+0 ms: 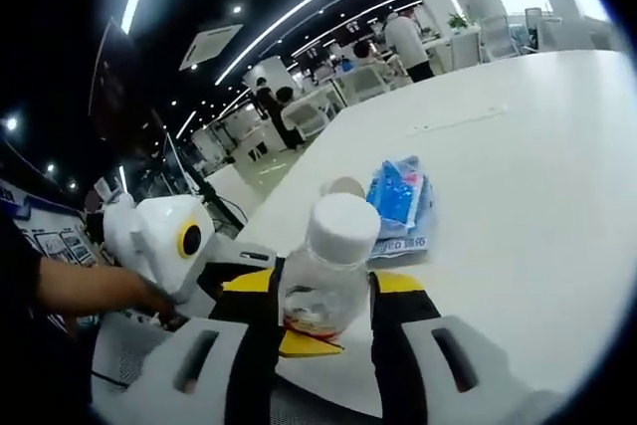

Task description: Arrange the tabletop items into an orderly group along one side of the table until the central work area is clear of visible clutter.

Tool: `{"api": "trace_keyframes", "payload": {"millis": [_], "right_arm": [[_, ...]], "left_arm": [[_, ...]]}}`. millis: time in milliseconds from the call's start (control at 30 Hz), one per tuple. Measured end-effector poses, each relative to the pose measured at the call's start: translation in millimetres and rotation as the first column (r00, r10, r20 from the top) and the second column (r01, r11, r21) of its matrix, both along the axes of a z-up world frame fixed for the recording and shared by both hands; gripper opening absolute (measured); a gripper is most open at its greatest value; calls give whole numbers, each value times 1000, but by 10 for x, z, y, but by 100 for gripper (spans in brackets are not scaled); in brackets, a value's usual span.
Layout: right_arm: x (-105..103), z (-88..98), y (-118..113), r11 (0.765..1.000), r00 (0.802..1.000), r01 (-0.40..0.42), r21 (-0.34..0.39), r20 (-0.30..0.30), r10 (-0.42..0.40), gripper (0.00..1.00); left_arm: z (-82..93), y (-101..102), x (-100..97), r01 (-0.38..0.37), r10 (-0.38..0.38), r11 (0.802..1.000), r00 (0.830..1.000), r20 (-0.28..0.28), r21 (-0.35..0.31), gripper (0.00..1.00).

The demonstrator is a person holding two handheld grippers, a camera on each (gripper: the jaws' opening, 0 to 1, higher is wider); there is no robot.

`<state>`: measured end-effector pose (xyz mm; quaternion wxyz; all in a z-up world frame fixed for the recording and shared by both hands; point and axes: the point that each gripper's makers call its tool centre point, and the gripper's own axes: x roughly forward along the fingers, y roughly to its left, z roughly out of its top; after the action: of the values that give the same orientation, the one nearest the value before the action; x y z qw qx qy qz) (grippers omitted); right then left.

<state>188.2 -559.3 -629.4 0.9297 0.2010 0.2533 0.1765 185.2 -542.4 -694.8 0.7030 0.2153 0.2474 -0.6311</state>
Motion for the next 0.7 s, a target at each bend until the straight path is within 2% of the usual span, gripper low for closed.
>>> {"api": "trace_keyframes", "payload": {"millis": [267,400,700], "right_arm": [[-47,2,-10,999,1000,-12,-36,5,12,33],[-56,47,-6,998,999,-22,-62,24,23,28],[-103,5,126,986,995,-93,-136,34,98,26]], "left_arm": [[-53,-49,-28,18,-18,1000,1000,-9,-8,35],[-165,-41,-34,24,-24,1000,999,-31,5,35],[-294,-38,-70,53,-52,998,998,-35,19,36]]}}
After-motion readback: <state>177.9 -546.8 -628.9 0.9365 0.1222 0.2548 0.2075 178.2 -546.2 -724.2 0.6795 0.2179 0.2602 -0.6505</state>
